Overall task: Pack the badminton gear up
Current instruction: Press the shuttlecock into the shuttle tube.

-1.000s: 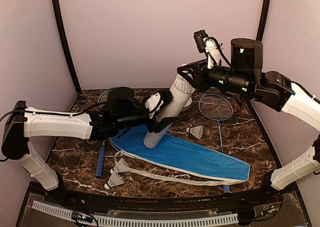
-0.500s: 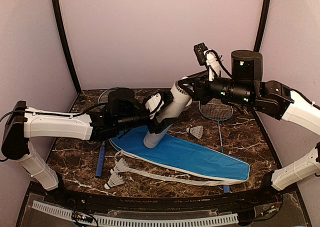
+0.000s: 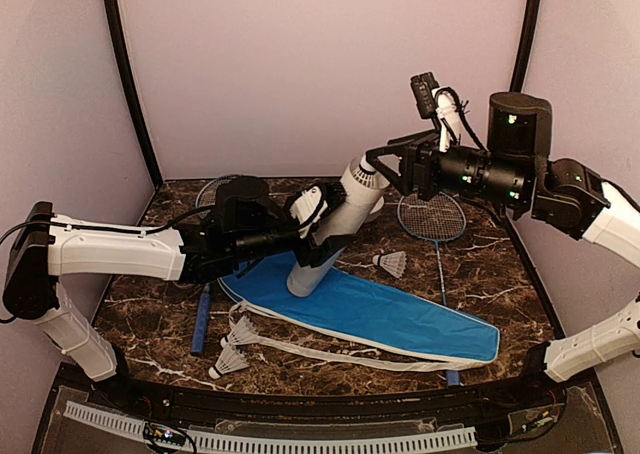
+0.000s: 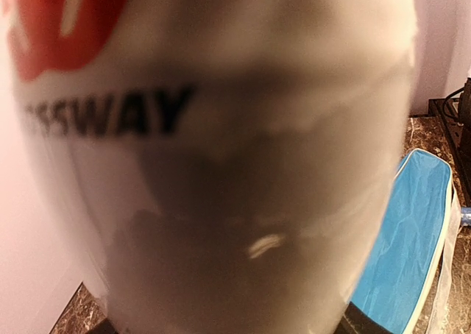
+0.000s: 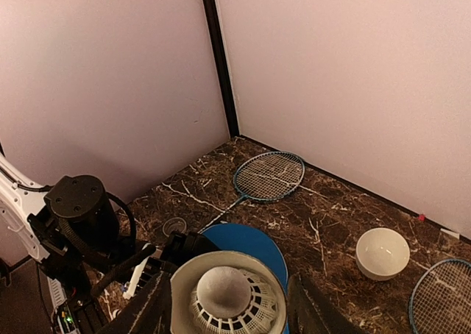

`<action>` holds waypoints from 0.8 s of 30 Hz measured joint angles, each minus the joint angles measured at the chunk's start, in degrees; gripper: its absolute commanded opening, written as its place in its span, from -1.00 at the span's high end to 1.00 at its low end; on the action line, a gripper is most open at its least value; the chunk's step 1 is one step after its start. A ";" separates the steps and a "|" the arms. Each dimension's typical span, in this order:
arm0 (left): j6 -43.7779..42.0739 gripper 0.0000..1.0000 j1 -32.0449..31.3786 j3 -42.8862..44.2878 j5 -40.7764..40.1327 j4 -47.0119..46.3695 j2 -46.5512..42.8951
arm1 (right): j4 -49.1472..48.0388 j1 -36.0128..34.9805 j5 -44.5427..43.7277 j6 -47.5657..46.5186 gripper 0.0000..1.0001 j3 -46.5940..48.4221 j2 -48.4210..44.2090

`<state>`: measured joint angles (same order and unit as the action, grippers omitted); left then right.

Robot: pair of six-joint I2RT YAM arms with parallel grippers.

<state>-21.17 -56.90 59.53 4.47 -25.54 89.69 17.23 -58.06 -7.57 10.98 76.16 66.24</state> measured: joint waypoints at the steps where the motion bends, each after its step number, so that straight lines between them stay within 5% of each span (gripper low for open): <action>1: 0.00 -0.36 0.00 0.00 0.00 -0.02 0.00 | 0.22 0.00 -0.07 0.57 0.15 0.42 0.11; 15: 0.33 -0.36 0.00 0.00 -0.33 -0.04 0.00 | 6.10 0.00 1.11 1.46 0.62 6.56 4.09; 24: 0.39 -0.36 0.00 0.00 -0.46 -0.07 0.00 | 12.79 0.00 1.22 1.55 0.66 7.58 5.62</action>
<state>-20.78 -56.90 59.53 4.01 -25.61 89.69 30.02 -58.06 -6.35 12.53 83.74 71.85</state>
